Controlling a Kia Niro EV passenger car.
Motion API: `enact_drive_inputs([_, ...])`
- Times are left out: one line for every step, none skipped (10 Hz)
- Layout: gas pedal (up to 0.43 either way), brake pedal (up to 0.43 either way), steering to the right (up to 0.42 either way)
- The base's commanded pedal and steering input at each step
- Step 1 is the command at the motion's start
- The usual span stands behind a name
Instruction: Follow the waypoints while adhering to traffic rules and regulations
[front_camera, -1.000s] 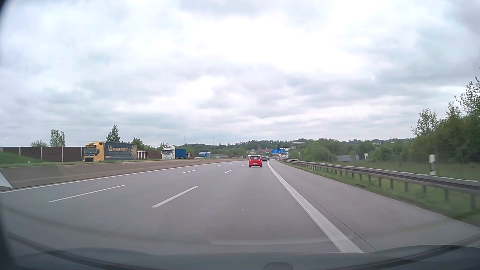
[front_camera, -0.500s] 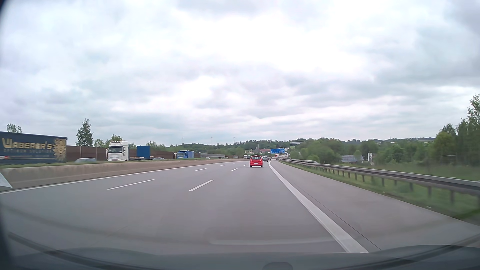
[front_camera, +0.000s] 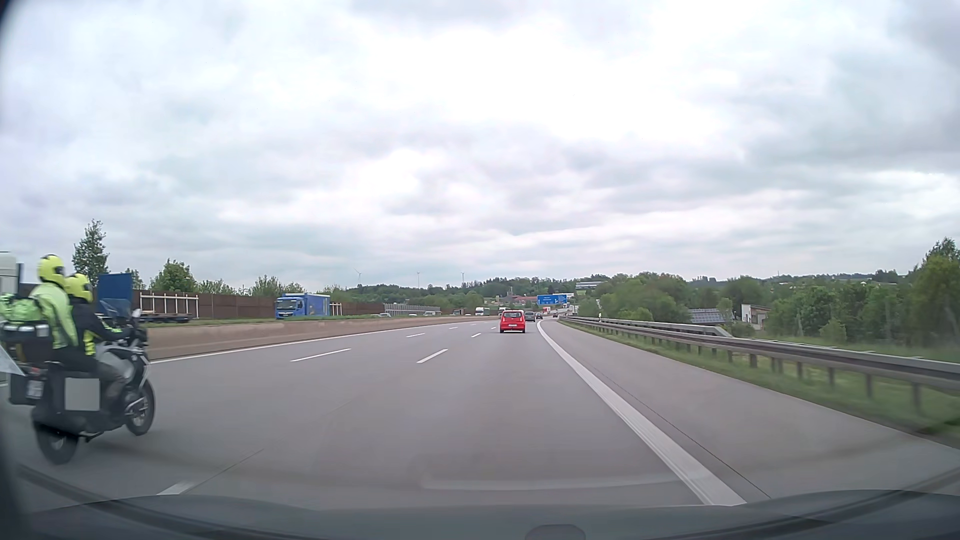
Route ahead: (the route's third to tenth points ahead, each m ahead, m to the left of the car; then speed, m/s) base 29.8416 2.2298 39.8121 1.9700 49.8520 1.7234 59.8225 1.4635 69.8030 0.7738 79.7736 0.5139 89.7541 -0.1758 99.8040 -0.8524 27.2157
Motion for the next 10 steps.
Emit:
enact_drive_inputs([0.169,0.000,0.003])
enact_drive_inputs([0.169,0.000,0.003])
enact_drive_inputs([0.169,0.000,0.003])
enact_drive_inputs([0.169,0.000,0.004])
enact_drive_inputs([0.169,0.000,0.003])
enact_drive_inputs([0.169,0.000,0.003])
enact_drive_inputs([0.169,0.000,0.003])
enact_drive_inputs([0.177,0.000,0.003])
enact_drive_inputs([0.177,0.000,0.003])
enact_drive_inputs([0.177,0.000,0.003])
